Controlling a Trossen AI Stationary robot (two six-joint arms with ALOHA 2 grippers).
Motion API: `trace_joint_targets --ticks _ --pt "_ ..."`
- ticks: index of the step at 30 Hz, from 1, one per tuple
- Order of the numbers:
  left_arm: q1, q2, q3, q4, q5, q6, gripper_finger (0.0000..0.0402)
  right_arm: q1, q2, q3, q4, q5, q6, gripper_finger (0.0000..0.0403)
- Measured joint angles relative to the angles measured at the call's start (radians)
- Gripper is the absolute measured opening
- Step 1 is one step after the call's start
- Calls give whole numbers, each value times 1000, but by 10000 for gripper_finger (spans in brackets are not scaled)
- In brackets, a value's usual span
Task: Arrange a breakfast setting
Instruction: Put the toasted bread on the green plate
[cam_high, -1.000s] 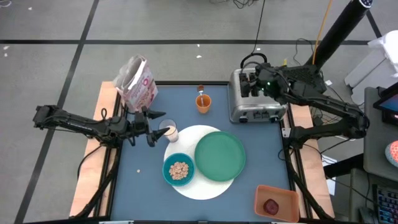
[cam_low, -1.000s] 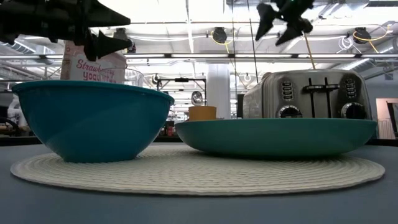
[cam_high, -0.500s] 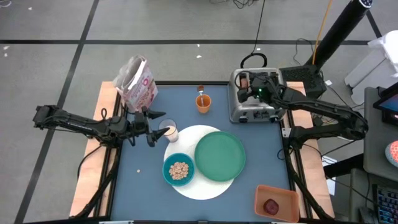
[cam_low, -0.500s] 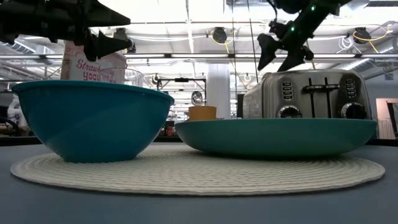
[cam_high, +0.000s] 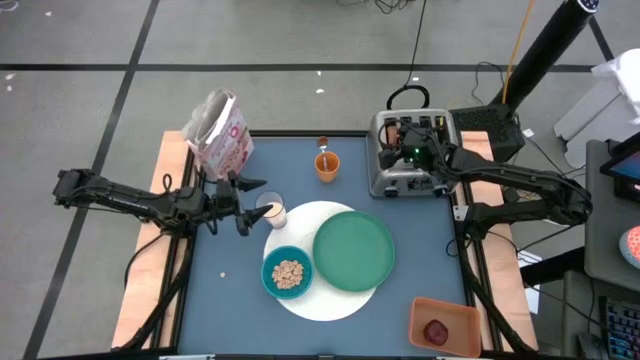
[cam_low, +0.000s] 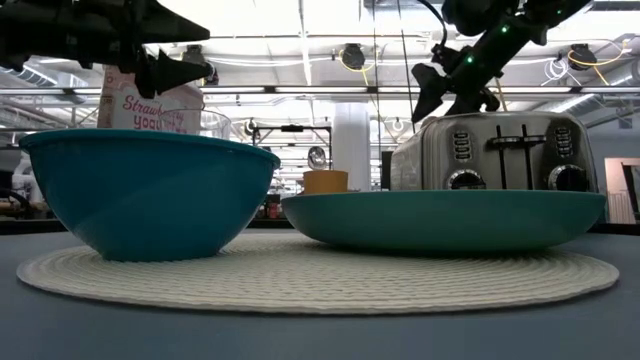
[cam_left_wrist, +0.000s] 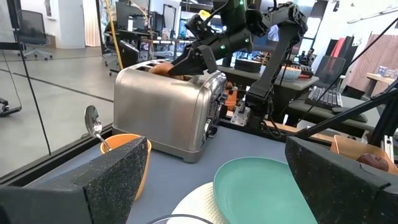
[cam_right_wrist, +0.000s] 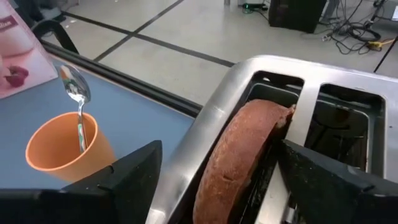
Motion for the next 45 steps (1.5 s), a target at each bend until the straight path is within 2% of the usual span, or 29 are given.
trace_joint_targets --ticks 10,32,45 --pt "0 0 0 0 0 1 386 -6 0 -6 3 7 1 268" --pt "0 0 0 -1 0 1 386 -19 0 -8 -1 2 4 143" --pt "0 0 0 -1 0 1 386 -19 -13 -9 27 -2 5 95"
